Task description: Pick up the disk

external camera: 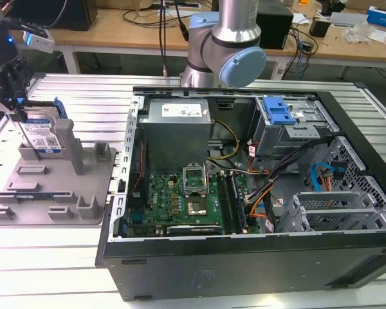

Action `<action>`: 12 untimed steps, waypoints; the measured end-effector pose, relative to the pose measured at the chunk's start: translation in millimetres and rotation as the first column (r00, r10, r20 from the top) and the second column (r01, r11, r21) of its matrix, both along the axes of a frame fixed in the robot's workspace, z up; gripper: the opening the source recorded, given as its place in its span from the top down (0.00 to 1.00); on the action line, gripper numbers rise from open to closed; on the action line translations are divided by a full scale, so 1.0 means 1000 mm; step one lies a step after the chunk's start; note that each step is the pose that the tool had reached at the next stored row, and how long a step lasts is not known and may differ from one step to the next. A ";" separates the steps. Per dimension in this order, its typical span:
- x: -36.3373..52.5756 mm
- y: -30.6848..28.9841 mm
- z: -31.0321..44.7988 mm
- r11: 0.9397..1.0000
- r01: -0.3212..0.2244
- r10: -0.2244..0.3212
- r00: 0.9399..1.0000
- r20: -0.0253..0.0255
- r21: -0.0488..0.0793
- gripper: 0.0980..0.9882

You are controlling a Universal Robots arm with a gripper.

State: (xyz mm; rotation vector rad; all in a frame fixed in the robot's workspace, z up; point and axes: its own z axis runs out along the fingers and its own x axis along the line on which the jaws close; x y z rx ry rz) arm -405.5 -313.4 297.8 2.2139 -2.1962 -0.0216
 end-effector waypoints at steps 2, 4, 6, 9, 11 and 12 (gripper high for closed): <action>0.0000 0.0000 -0.0003 1.000 0.000 0.000 1.000 0.000 0.000 0.67; 0.0000 0.0000 -0.0005 1.000 0.000 0.000 1.000 0.000 0.000 0.67; 0.0000 0.0000 -0.0008 1.000 0.000 0.000 1.000 0.000 0.000 0.70; 0.0000 0.0000 -0.0010 1.000 0.000 0.000 1.000 0.000 0.000 0.70; 0.0000 0.0000 -0.0010 1.000 0.000 0.000 1.000 0.000 0.000 0.70; 0.0000 -0.0001 -0.0010 1.000 0.000 0.000 1.000 0.000 0.000 0.70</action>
